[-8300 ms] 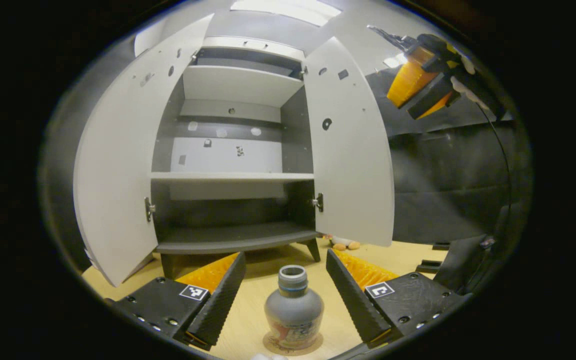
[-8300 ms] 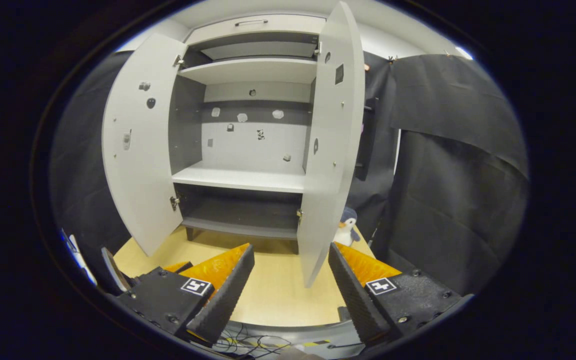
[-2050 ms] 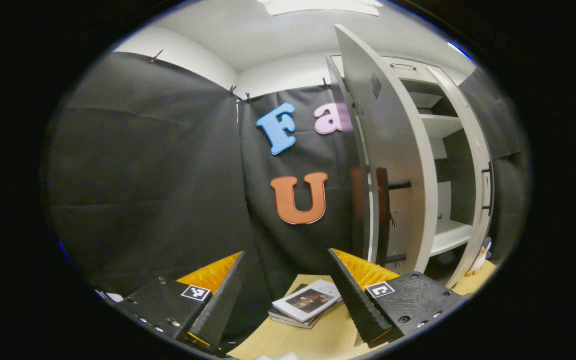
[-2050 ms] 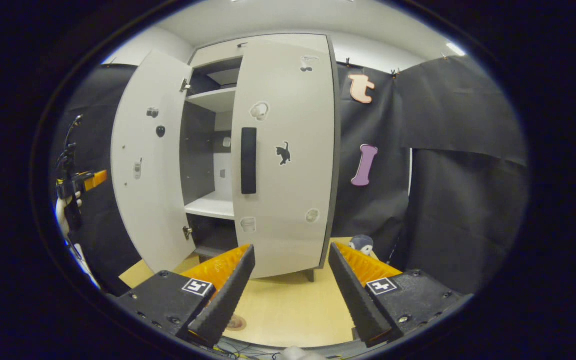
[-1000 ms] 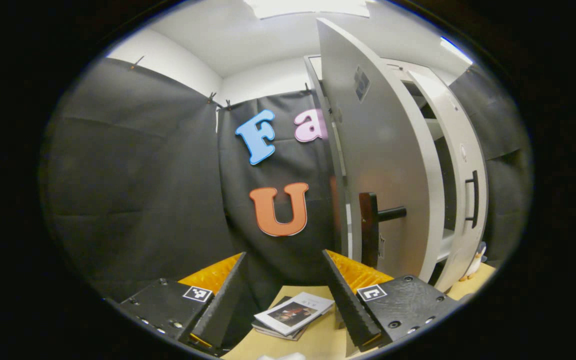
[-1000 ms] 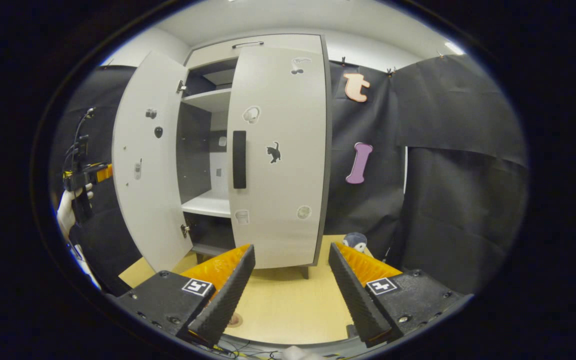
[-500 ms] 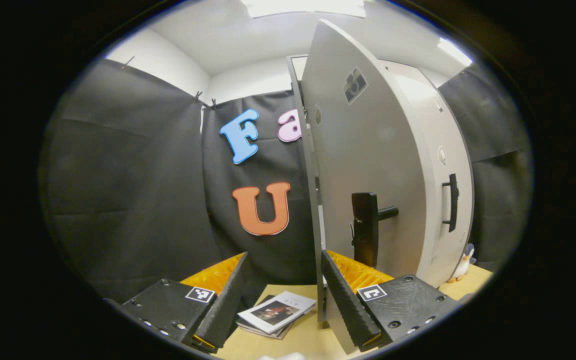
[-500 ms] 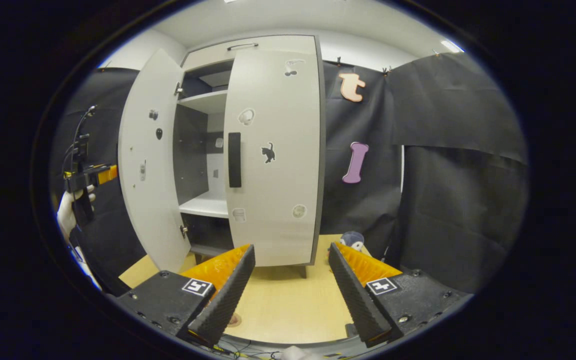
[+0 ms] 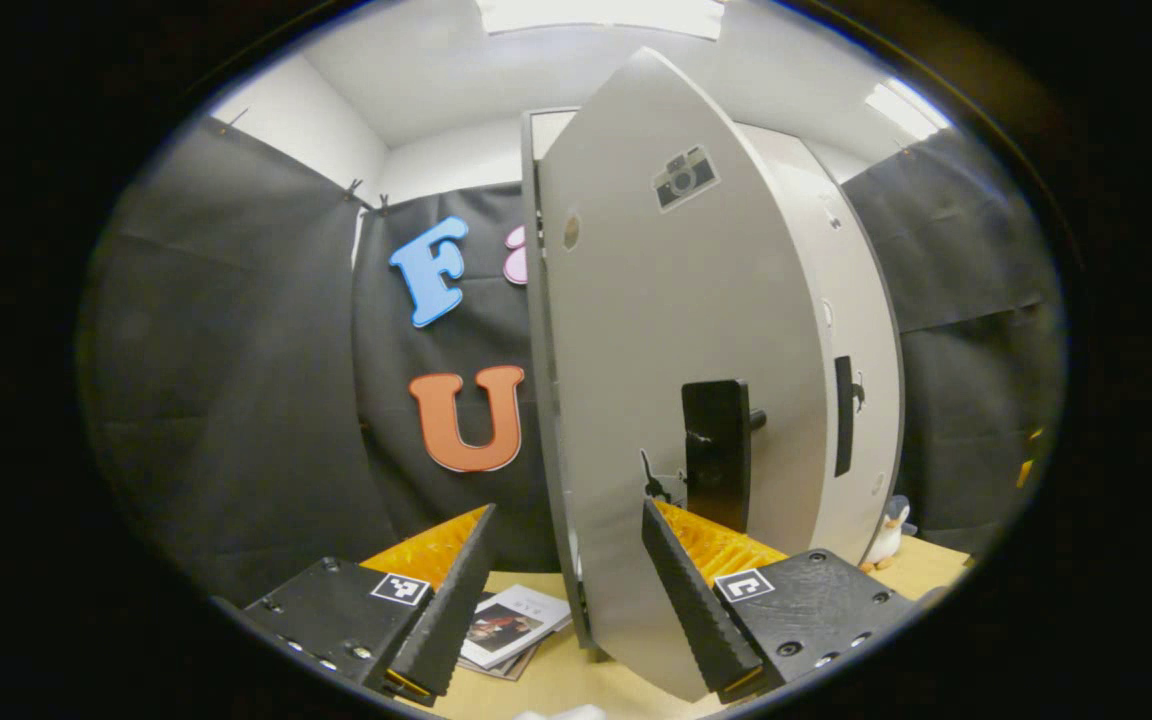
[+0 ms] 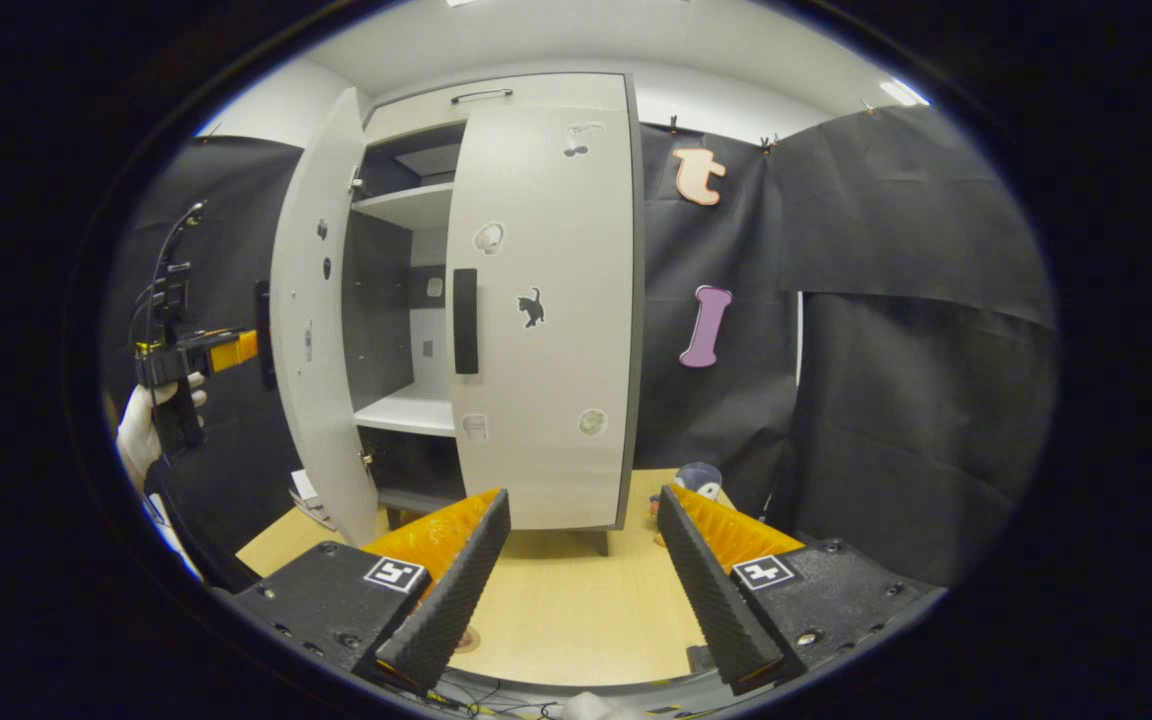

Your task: Grasp the bottle in the cabinet with the left hand and place it on the coaster, then close the right door with the right hand and the left door with the left hand.

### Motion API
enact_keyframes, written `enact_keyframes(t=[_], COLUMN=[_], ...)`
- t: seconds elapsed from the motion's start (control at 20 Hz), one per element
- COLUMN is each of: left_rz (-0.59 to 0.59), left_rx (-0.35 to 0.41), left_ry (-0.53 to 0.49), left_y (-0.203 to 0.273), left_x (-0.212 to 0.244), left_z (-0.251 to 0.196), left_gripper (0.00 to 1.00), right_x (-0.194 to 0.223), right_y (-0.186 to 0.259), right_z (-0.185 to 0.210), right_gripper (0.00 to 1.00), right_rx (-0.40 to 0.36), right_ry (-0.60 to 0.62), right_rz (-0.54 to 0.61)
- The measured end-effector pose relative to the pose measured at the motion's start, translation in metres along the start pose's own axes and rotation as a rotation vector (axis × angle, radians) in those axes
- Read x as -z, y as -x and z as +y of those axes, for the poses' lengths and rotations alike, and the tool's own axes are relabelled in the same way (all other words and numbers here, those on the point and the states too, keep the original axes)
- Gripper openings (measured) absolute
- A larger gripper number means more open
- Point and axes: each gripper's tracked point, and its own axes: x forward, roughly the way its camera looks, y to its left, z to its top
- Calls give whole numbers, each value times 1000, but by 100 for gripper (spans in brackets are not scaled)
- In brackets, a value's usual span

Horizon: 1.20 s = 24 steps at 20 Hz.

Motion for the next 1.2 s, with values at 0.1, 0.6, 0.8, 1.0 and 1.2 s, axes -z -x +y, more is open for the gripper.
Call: enact_keyframes(t=[0.1,0.6,0.8,1.0,1.2], left_rz=[4,10,27,70,115], left_rx=[30,70,59,15,-21], left_ry=[-7,21,40,63,79], left_y=[-2,28,56,84,106], left_x=[1,-6,-3,17,37], left_z=[-15,-45,-45,-39,-29], left_gripper=[92,97,97,97,97], right_x=[0,-2,-6,-11,-13], right_y=[0,-2,-5,-8,-9], right_z=[-2,-1,6,15,22], right_gripper=[97,97,97,97,97], right_rx=[3,14,8,-1,1], right_ry=[-4,-11,-15,-18,-13], right_rz=[-2,-11,-24,-41,-56])
